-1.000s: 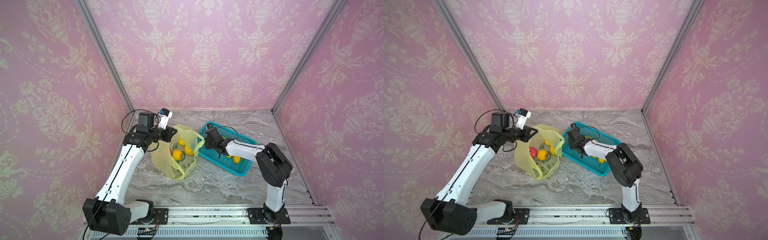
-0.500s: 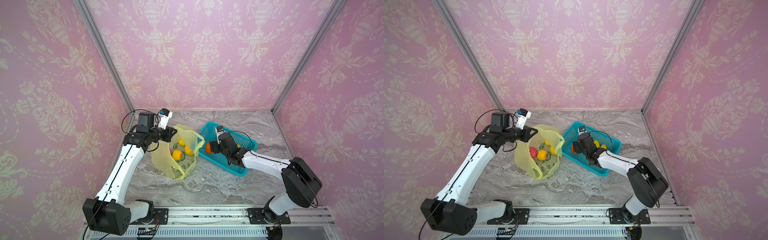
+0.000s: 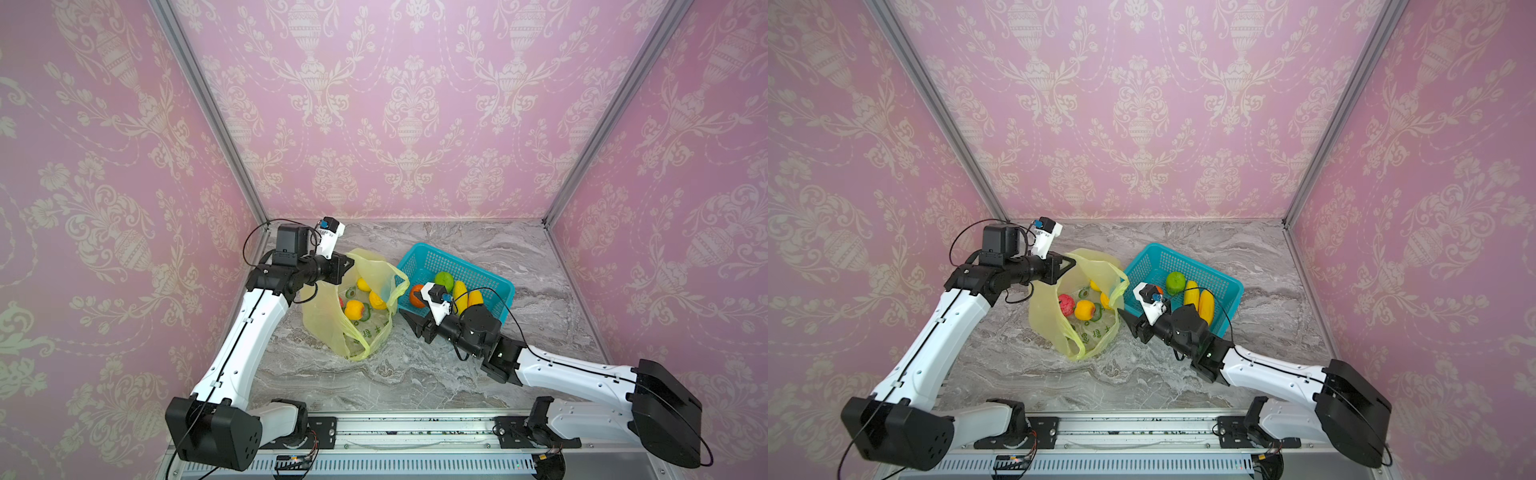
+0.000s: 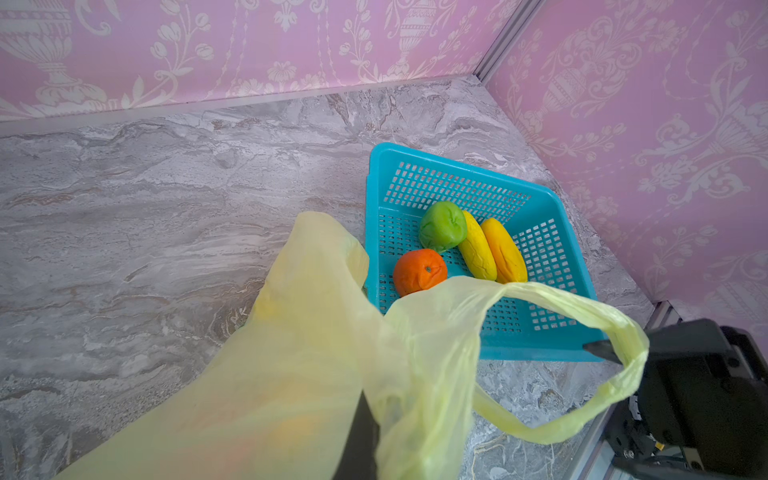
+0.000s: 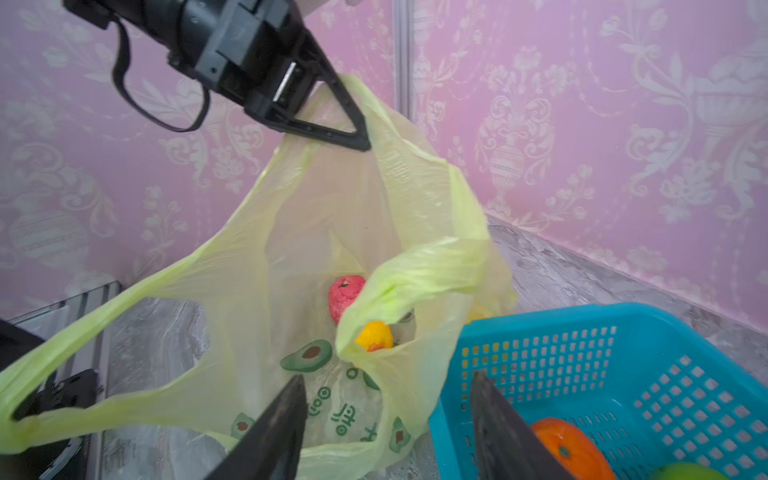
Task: Untie the knot of the plastic bag and take out the fruit
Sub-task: 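Move the open right gripper back into the bag mouth, then lower the right gripper into the bag and grasp the yellow pepper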
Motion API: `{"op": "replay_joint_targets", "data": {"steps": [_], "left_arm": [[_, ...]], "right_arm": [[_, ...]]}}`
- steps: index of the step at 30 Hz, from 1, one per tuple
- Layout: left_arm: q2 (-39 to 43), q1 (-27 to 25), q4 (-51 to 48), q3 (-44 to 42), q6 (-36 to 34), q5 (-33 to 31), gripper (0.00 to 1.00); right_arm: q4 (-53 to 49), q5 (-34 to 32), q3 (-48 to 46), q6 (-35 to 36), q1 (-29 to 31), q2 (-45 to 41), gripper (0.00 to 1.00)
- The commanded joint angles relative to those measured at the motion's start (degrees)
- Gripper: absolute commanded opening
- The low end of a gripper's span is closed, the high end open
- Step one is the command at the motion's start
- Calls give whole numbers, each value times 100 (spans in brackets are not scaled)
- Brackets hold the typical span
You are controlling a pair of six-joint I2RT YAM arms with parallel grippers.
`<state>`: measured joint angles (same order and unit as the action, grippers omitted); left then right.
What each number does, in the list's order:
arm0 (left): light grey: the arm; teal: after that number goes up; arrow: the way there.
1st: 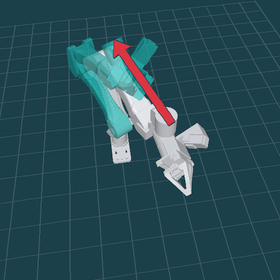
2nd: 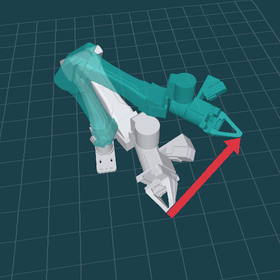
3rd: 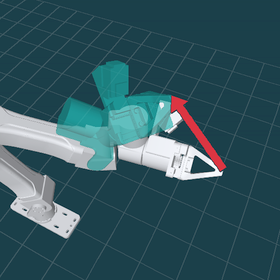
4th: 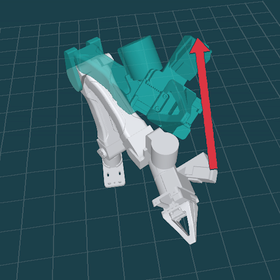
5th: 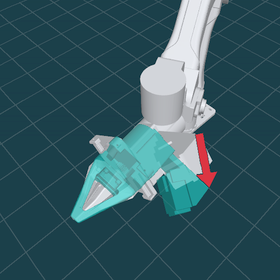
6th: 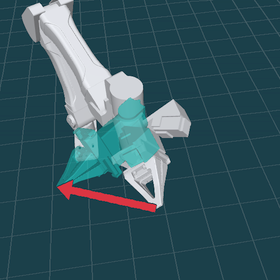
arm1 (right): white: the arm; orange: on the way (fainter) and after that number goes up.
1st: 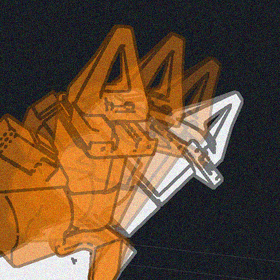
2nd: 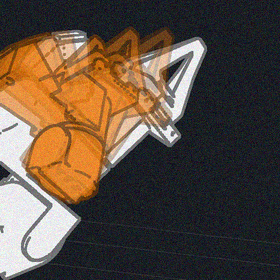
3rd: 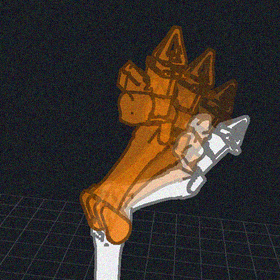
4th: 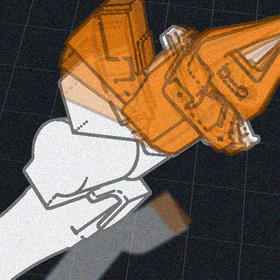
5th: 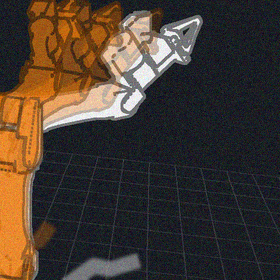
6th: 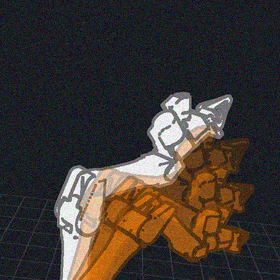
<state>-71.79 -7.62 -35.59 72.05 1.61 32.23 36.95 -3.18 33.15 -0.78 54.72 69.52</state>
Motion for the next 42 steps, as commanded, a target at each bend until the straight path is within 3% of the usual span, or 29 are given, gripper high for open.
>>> {"op": "replay_joint_targets", "data": {"steps": [1,7,19,26,32,38,42], "left_arm": [[-2,64,-53,11,103,38,0],[6,63,-53,11,103,39,0],[11,59,-53,11,103,64,0],[33,61,-5,-7,111,230,0],[33,59,48,-16,129,345,0],[33,59,44,-16,129,346,0],[33,60,45,-7,129,329,0]], "right_arm": [[16,132,341,739,329,381,62],[-710,-17,1215,1080,704,1484,53],[-1820,-656,2819,968,733,3466,44],[-2861,-1173,4165,733,733,4453,53],[-3783,-1747,5345,575,724,5308,72],[-4775,-2090,6390,352,647,6095,74],[-5101,-2026,6704,279,616,6315,66]]}}
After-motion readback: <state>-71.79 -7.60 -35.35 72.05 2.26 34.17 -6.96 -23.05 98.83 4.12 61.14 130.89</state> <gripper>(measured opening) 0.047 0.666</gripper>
